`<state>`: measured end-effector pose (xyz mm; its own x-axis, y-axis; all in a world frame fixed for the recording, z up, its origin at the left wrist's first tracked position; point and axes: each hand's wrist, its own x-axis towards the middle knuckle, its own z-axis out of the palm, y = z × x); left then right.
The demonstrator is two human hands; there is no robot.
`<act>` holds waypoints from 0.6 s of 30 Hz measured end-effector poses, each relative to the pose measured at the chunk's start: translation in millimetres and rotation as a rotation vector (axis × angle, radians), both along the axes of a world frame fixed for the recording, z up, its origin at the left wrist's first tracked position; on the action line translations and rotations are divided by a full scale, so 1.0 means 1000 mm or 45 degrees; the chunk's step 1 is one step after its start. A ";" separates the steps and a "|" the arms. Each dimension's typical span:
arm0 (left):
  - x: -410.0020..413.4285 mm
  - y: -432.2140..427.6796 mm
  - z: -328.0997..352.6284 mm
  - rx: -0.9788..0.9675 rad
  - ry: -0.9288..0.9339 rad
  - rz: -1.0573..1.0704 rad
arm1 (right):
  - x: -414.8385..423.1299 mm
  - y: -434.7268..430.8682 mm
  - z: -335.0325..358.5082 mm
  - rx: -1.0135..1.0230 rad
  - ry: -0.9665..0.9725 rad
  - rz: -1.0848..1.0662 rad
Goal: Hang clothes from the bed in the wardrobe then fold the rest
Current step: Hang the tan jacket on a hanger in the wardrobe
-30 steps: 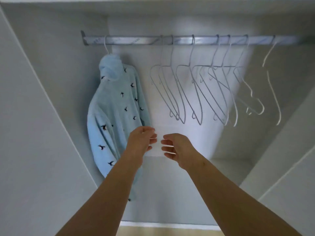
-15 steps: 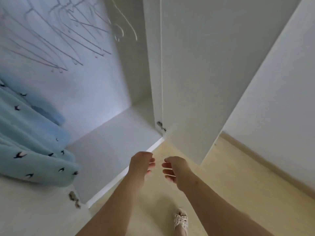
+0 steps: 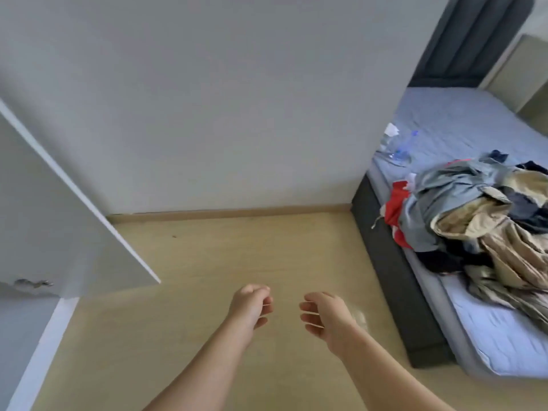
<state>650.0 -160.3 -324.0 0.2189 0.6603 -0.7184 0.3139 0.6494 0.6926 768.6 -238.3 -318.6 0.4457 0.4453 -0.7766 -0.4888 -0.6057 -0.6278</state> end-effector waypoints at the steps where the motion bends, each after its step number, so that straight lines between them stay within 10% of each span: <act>1: 0.035 -0.017 -0.001 -0.026 -0.008 -0.070 | 0.032 -0.024 0.000 -0.021 -0.013 -0.070; 18: 0.443 -0.148 -0.013 -0.042 -0.009 -0.818 | 0.365 -0.220 -0.021 -0.112 0.005 -0.892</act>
<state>1093.1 -308.0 -337.2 0.5685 0.3731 -0.7332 0.6430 0.3544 0.6789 1133.3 -458.5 -339.5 0.6016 -0.0097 -0.7988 -0.7844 -0.1961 -0.5884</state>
